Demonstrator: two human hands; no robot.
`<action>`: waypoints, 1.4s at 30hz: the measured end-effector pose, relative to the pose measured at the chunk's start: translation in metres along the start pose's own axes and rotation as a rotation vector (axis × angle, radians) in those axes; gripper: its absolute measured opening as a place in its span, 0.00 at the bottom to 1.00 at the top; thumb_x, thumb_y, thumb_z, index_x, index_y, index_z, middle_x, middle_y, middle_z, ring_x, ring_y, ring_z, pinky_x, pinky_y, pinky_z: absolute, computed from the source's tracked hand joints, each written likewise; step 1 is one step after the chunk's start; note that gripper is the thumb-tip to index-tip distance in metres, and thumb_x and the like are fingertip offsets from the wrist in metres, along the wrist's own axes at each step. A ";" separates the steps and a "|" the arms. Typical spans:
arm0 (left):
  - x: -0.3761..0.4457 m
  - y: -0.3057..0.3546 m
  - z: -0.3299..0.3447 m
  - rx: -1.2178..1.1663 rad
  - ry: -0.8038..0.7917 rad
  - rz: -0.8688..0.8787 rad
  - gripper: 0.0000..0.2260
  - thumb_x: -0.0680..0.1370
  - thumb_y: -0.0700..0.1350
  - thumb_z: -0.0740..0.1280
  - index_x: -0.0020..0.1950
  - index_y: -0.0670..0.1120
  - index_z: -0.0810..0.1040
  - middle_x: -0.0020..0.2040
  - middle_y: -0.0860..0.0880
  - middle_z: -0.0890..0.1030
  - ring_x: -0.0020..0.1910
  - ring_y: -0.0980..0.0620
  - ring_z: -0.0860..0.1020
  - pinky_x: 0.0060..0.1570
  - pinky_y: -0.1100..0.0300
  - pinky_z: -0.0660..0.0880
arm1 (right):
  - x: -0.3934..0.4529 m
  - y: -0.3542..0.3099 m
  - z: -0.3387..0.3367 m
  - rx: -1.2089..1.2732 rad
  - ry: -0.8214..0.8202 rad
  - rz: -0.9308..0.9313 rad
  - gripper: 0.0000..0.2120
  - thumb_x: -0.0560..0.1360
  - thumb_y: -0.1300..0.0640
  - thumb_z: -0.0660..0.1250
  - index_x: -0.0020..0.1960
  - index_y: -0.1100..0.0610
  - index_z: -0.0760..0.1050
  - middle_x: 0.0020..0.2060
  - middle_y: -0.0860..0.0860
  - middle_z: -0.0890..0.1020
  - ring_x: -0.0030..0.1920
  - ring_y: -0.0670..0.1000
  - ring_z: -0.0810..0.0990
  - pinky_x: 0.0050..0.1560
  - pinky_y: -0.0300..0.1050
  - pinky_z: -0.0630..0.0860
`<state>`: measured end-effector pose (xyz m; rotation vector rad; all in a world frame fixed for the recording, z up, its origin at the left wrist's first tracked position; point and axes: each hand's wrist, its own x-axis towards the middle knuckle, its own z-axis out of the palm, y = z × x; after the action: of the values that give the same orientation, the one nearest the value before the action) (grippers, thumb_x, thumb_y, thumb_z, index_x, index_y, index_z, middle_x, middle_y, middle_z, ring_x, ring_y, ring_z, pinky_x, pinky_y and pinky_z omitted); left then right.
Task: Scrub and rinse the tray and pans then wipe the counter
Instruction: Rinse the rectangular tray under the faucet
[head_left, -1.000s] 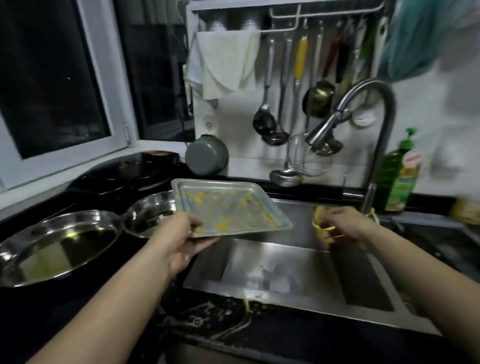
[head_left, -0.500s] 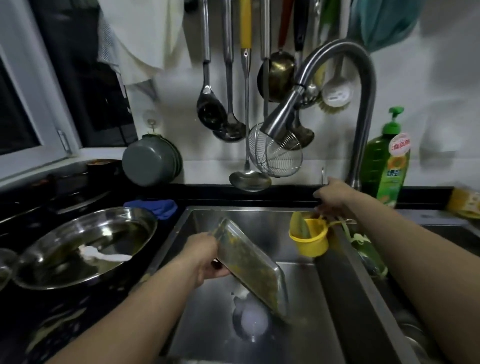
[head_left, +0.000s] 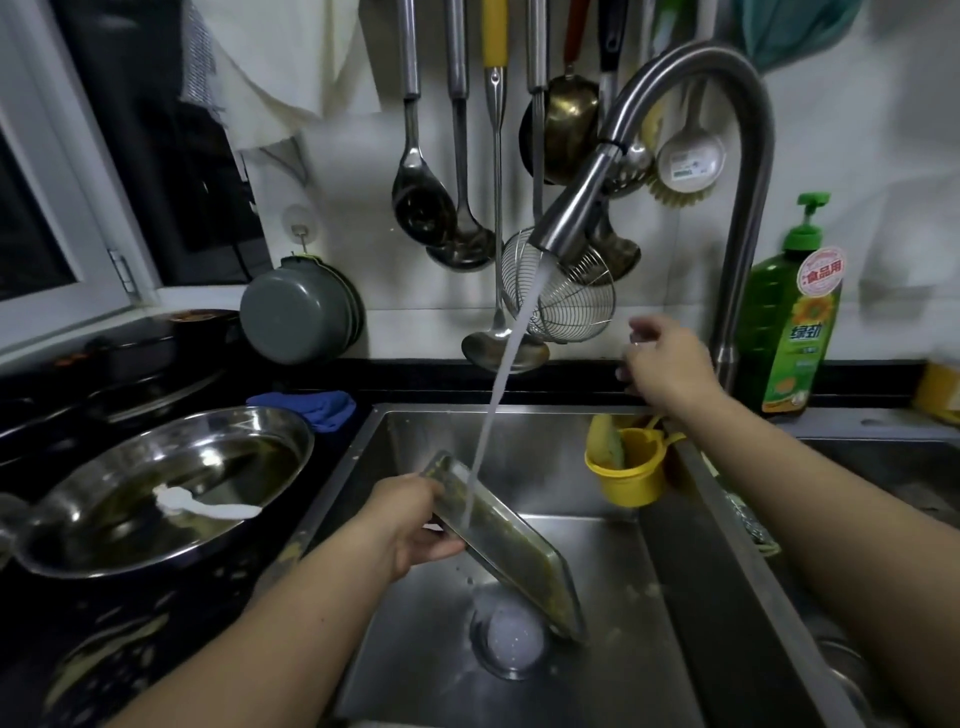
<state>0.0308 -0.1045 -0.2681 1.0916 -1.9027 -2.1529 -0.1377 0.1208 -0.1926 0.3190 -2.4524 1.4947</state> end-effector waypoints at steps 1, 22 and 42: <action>-0.002 -0.003 -0.001 -0.002 -0.004 -0.010 0.09 0.82 0.34 0.60 0.56 0.40 0.79 0.59 0.34 0.82 0.45 0.38 0.84 0.33 0.50 0.82 | -0.007 -0.017 -0.005 0.179 -0.012 -0.018 0.18 0.80 0.61 0.65 0.70 0.57 0.73 0.54 0.56 0.81 0.48 0.56 0.84 0.49 0.54 0.84; -0.007 -0.026 -0.023 -0.229 -0.113 -0.061 0.26 0.83 0.28 0.53 0.74 0.50 0.73 0.66 0.38 0.76 0.62 0.32 0.78 0.57 0.26 0.75 | -0.048 -0.057 0.023 0.420 -0.255 0.059 0.08 0.76 0.57 0.73 0.55 0.55 0.81 0.45 0.54 0.86 0.47 0.57 0.86 0.45 0.51 0.84; -0.002 -0.047 -0.018 -0.224 -0.183 -0.050 0.23 0.83 0.30 0.58 0.74 0.48 0.72 0.59 0.40 0.84 0.53 0.36 0.84 0.44 0.33 0.82 | -0.093 -0.070 0.060 0.529 -0.412 0.100 0.18 0.73 0.67 0.73 0.57 0.53 0.72 0.53 0.56 0.81 0.50 0.57 0.84 0.41 0.52 0.85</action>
<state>0.0607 -0.1078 -0.3083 0.9394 -1.6601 -2.4980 -0.0342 0.0415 -0.1904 0.6684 -2.3313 2.3139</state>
